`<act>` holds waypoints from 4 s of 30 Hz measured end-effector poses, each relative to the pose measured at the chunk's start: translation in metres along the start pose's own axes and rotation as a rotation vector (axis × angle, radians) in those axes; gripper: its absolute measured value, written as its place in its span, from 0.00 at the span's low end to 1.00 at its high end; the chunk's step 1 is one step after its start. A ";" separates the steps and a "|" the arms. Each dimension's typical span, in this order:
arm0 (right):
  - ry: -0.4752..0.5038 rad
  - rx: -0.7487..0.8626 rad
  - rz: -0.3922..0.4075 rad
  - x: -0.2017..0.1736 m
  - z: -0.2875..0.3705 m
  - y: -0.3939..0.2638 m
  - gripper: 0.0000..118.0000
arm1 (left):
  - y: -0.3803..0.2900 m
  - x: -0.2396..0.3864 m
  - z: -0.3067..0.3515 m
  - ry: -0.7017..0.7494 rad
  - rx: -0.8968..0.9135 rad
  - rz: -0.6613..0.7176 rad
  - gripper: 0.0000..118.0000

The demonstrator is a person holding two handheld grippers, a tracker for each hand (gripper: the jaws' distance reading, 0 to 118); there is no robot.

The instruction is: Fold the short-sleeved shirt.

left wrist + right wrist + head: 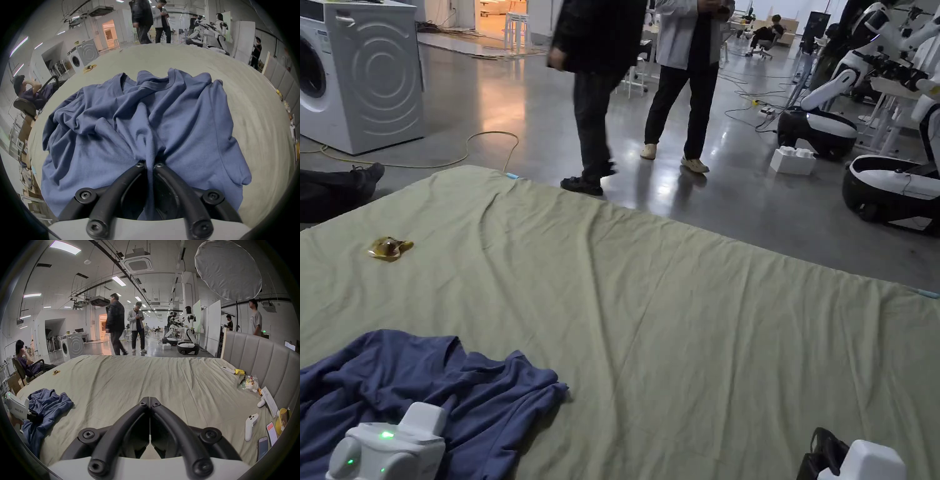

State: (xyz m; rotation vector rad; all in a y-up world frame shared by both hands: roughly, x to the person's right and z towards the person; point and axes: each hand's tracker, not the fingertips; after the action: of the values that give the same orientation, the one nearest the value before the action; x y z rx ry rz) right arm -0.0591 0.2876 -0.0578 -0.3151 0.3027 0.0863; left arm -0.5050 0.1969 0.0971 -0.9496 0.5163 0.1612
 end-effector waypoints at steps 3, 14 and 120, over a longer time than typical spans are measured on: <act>-0.009 0.006 0.012 0.003 0.003 -0.001 0.01 | 0.002 -0.006 0.011 -0.026 0.029 0.036 0.05; -0.035 0.060 -0.002 0.024 0.019 0.010 0.01 | 0.072 -0.010 0.088 -0.080 0.354 0.117 0.05; -0.086 0.030 0.007 0.058 0.063 -0.026 0.01 | -0.051 0.177 0.084 -0.160 -0.085 -0.184 0.24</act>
State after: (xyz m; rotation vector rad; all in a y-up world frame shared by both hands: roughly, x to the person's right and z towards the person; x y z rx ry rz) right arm 0.0168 0.2850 -0.0113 -0.2797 0.2201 0.1018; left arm -0.3042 0.2191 0.0877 -1.0520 0.2751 0.0925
